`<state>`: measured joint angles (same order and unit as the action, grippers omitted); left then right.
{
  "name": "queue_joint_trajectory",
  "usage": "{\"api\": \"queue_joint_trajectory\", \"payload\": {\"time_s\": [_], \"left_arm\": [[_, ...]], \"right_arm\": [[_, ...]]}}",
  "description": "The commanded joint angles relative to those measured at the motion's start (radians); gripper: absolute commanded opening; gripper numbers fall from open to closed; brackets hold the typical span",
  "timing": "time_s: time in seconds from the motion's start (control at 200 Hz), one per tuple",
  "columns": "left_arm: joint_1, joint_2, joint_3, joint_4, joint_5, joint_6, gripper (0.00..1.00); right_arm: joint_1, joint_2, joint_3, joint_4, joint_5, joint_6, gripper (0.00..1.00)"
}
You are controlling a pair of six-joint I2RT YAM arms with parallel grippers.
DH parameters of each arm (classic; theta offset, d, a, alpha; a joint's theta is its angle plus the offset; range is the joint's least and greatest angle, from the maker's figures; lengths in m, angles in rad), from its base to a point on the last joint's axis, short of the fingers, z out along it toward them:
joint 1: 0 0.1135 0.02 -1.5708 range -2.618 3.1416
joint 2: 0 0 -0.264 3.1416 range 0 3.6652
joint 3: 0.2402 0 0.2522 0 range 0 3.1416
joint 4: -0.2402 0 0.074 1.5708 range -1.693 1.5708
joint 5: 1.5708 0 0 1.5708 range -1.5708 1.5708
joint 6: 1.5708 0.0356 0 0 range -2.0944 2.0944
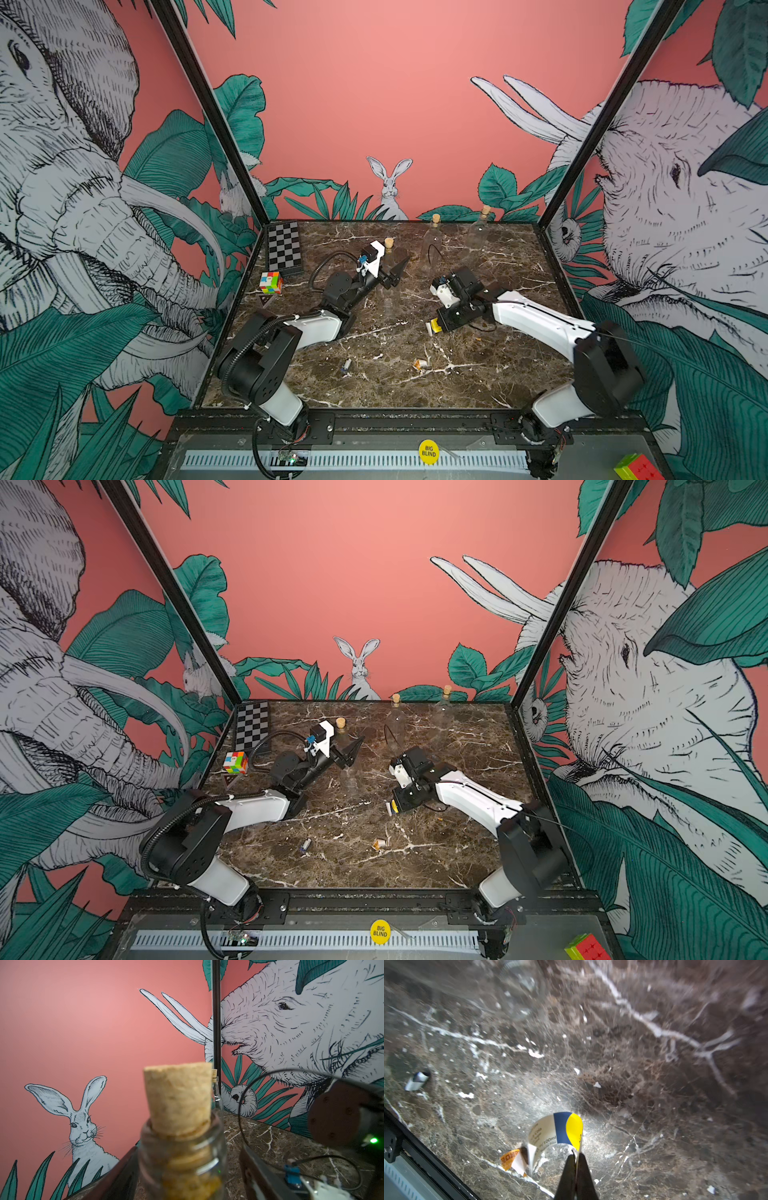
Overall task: Remove the label from the bottle
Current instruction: Place the label at the center of the board.
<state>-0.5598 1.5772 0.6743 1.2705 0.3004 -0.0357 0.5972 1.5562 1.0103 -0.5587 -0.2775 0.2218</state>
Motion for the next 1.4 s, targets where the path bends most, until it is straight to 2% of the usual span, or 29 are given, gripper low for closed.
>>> {"api": "queue_joint_trajectory", "payload": {"time_s": [0.0, 0.075, 0.105, 0.2, 0.27, 0.395, 0.655, 0.76, 0.81, 0.97, 1.07, 1.135, 1.21, 1.336, 1.396], "left_arm": [[0.005, -0.074, 0.044, -0.066, 0.044, 0.05, 0.81], [0.005, -0.099, 0.053, -0.109, 0.052, 0.067, 0.83], [0.006, -0.108, 0.055, -0.123, 0.055, 0.071, 0.83], [0.005, -0.133, 0.056, -0.157, 0.052, 0.086, 0.84], [0.006, -0.148, 0.055, -0.179, 0.049, 0.098, 0.84], [0.006, -0.167, 0.055, -0.196, 0.042, 0.106, 0.84], [0.006, -0.261, 0.069, -0.294, 0.021, 0.146, 0.86], [0.006, -0.321, 0.093, -0.373, 0.013, 0.174, 0.89], [0.006, -0.349, 0.108, -0.412, 0.009, 0.188, 0.99], [0.005, -0.443, 0.161, -0.517, -0.025, 0.209, 0.99], [0.006, -0.516, 0.22, -0.659, -0.063, 0.229, 0.99], [0.006, -0.564, 0.269, -0.79, -0.135, 0.24, 0.99], [0.006, -0.621, 0.326, -0.954, -0.276, 0.257, 0.99], [0.023, -0.703, 0.359, -1.173, -0.614, 0.29, 0.99], [0.081, -0.738, 0.333, -1.246, -0.736, 0.264, 0.99]], "right_arm": [[-0.008, 0.094, 0.038, -0.058, -0.017, -0.011, 0.02], [-0.01, 0.15, 0.055, -0.058, 0.013, -0.025, 0.07], [-0.01, 0.167, 0.058, -0.057, 0.028, -0.029, 0.12], [-0.01, 0.211, 0.065, -0.063, 0.097, -0.04, 0.22], [-0.01, 0.23, 0.067, -0.069, 0.155, -0.048, 0.38], [-0.01, 0.231, 0.054, -0.063, 0.244, -0.055, 0.62], [-0.01, 0.112, 0.006, 0.003, 0.333, -0.034, 0.72], [-0.011, -0.01, -0.023, 0.084, 0.286, -0.06, 0.75], [-0.013, -0.069, -0.035, 0.125, 0.258, -0.076, 0.8], [-0.032, -0.233, -0.032, 0.169, 0.22, -0.095, 0.87], [-0.067, -0.34, -0.037, 0.19, 0.223, -0.084, 0.89], [-0.094, -0.411, -0.056, 0.215, 0.25, -0.076, 0.9], [-0.121, -0.491, -0.089, 0.256, 0.308, -0.085, 0.92], [-0.147, -0.612, -0.178, 0.347, 0.526, -0.14, 0.99], [-0.163, -0.656, -0.241, 0.411, 0.634, -0.159, 0.99]]}}
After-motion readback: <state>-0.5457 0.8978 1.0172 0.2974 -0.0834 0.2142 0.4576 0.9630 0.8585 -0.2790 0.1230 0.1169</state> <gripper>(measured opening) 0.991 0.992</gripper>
